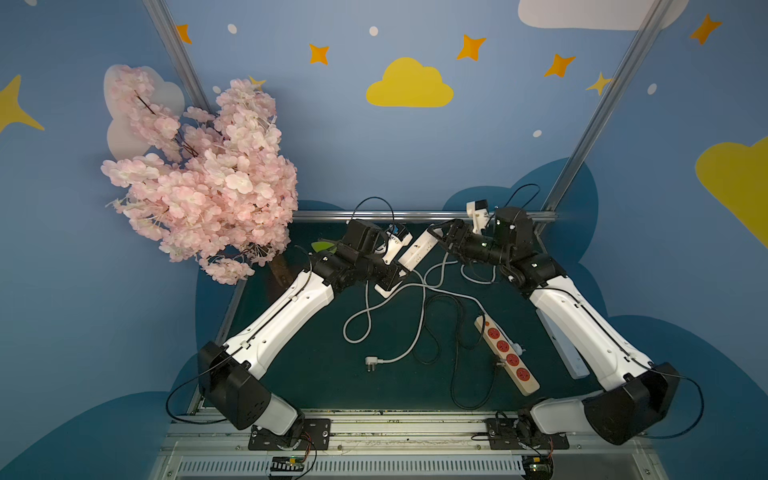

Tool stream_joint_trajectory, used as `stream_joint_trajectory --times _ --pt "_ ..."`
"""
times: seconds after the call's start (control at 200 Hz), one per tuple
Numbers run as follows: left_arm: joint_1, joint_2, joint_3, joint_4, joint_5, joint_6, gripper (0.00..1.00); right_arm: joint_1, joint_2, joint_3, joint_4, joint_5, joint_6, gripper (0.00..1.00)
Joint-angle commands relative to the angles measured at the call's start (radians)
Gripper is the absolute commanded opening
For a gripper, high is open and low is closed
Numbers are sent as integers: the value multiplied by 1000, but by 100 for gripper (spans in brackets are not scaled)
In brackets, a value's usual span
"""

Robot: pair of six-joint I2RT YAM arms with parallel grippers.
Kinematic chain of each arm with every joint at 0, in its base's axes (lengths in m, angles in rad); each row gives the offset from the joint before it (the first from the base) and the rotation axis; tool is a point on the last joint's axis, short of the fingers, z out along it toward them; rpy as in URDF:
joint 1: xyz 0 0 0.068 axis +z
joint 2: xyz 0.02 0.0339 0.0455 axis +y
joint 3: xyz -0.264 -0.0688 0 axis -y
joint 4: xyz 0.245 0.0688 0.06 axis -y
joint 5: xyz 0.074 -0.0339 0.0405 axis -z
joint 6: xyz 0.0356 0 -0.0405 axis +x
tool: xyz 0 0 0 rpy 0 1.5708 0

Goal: Wrap the cord around the power strip
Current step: Adjust the power cord at the center of the board.

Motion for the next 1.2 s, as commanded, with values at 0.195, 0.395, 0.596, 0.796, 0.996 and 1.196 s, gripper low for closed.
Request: stream_joint_trajectory --times 0.195,0.395,0.596,0.796,0.996,1.196 --pt "-33 -21 -8 154 77 -22 4 13 50 -18 45 43 99 66" --pt "-18 -55 -43 143 82 -55 19 1 54 -73 158 47 157 34" --pt "73 -142 -169 172 189 -135 46 -30 39 -105 230 11 198 22" --pt "81 -117 -175 157 288 -138 56 -31 32 -101 239 -10 195 20" --pt "59 -41 -125 109 282 -92 51 -29 25 -92 251 -26 202 20" --pt "58 -36 -121 146 244 -93 16 -32 25 -71 234 -33 182 23"
